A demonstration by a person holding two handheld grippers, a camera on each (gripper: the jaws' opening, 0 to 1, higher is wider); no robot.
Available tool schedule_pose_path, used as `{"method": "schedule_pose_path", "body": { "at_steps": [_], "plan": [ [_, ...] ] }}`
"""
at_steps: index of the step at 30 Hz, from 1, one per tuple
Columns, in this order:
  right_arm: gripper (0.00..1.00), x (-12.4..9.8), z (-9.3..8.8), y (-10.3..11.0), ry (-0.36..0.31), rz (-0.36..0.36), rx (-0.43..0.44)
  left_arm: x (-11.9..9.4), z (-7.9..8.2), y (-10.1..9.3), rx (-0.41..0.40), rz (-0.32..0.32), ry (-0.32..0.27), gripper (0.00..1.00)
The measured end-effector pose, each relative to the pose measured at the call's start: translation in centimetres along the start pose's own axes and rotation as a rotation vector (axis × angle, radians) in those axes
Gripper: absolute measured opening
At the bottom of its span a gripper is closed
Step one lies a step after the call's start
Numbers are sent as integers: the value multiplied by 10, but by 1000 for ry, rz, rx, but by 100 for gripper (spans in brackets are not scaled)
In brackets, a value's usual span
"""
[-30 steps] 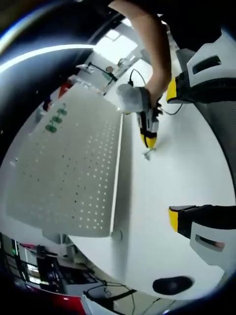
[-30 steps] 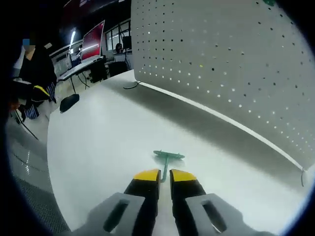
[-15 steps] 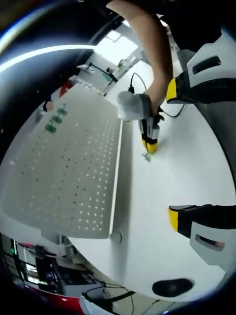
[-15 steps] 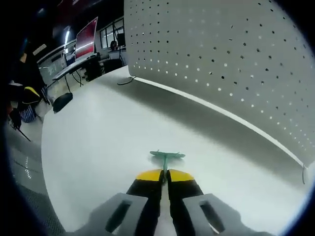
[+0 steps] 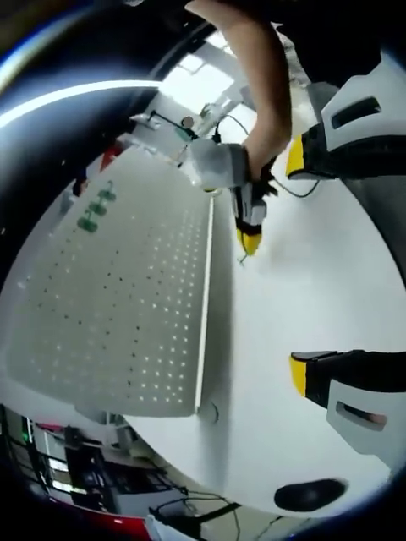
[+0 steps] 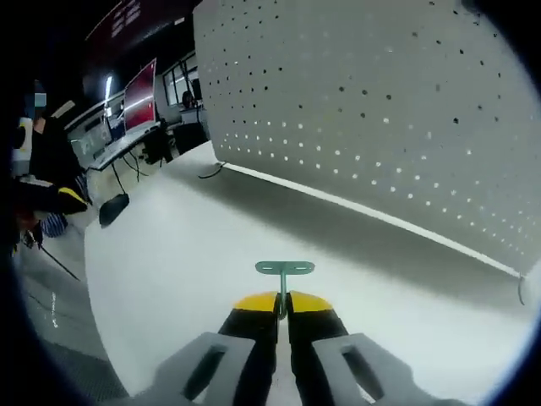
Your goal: Insert the hook assembly into the mounting plate slot until the hook locks in place.
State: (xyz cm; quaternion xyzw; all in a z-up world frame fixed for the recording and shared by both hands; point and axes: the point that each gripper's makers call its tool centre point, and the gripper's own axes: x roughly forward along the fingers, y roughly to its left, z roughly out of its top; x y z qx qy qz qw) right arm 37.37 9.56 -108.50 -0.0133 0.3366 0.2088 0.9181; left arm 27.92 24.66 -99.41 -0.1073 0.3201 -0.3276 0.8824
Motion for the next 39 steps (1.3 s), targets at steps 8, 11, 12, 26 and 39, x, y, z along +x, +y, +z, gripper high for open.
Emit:
{"method": "schedule_pose_path", "body": {
  "at_steps": [8, 11, 12, 26, 39],
  "plan": [
    [0, -38, 23, 5, -68, 57, 195, 17, 20, -9, 50, -29, -23, 79],
    [0, -55, 24, 9, -83, 78, 236, 24, 28, -12, 68, -40, -40, 77],
    [0, -62, 24, 15, -88, 100, 252, 25, 30, -15, 66, -47, -45, 77],
    [0, -107, 32, 88, -125, 299, 451, 43, 38, -55, 138, -172, -70, 60],
    [0, -110, 24, 120, -100, 408, 619, 36, 26, -50, 134, -193, -62, 37]
  ]
}}
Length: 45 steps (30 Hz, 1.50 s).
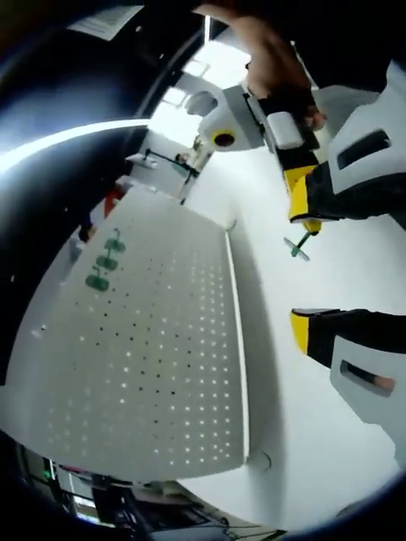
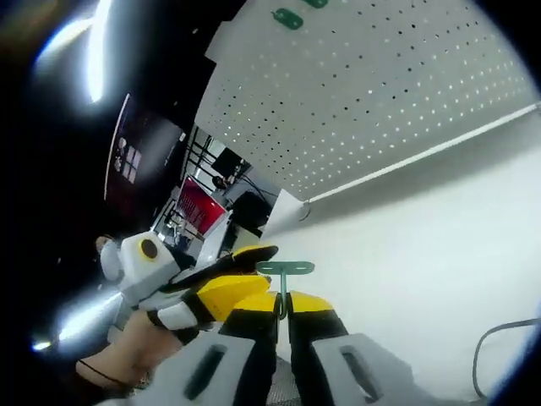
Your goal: Insert the hook assembly into the mounting plate slot until the hook locks in place.
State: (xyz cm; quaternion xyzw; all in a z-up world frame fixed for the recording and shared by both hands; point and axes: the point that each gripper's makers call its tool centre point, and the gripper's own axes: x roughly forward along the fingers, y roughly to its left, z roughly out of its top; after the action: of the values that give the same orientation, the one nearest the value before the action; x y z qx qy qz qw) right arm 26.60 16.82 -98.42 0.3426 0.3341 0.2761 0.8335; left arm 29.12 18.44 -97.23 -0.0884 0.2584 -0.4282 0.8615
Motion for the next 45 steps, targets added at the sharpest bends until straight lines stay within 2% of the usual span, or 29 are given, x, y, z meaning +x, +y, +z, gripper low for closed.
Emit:
{"method": "schedule_pose_path", "body": {
  "at_steps": [3, 5, 8, 10, 14, 17, 20, 24, 27, 28, 29, 39, 42, 43, 45],
  "plan": [
    [0, 1, -7, 3, 6, 19, 71, -1, 0, -5, 6, -29, -13, 32],
    [0, 2, -12, 2, 11, 17, 72, -2, -3, -6, 12, -33, 11, 31],
    [0, 2, -14, 5, 8, 33, 129, -3, -4, -6, 16, -43, 12, 25],
    [0, 2, -13, 4, 11, 28, 108, -5, -5, -8, 28, -48, 10, 20],
    [0, 1, -12, 6, 10, 40, 127, -5, -6, -13, 40, -71, 14, 11],
    [0, 1, -12, 7, 9, 50, 136, -7, -4, -13, 89, -63, 6, 9],
    [0, 0, -12, 8, 8, 75, 177, -8, -3, -14, 196, -63, 23, 6],
    [0, -1, -11, 9, 5, 89, 185, -8, -1, -16, 221, -75, 24, 5],
    [0, -3, -9, 10, 8, 103, 186, -7, 2, -19, 271, -84, 32, 4],
    [0, -3, -6, 9, -7, 102, 182, -8, -1, -20, 307, -98, 59, 3],
    [1, -4, -6, 9, 6, 106, 184, -8, 2, -20, 323, -89, 48, 3],
    [3, -10, 8, 16, -9, 136, 139, -6, 15, -24, 284, -93, 34, 1],
    [6, -11, 12, 21, 6, 169, 78, -6, 17, -21, 260, -86, 36, 1],
    [7, -12, 15, 21, -5, 158, 54, -6, 17, -20, 255, -84, 32, 1],
    [7, -14, 23, 19, -15, 130, -59, -7, 11, -7, 233, -32, 65, 1]
  ]
}}
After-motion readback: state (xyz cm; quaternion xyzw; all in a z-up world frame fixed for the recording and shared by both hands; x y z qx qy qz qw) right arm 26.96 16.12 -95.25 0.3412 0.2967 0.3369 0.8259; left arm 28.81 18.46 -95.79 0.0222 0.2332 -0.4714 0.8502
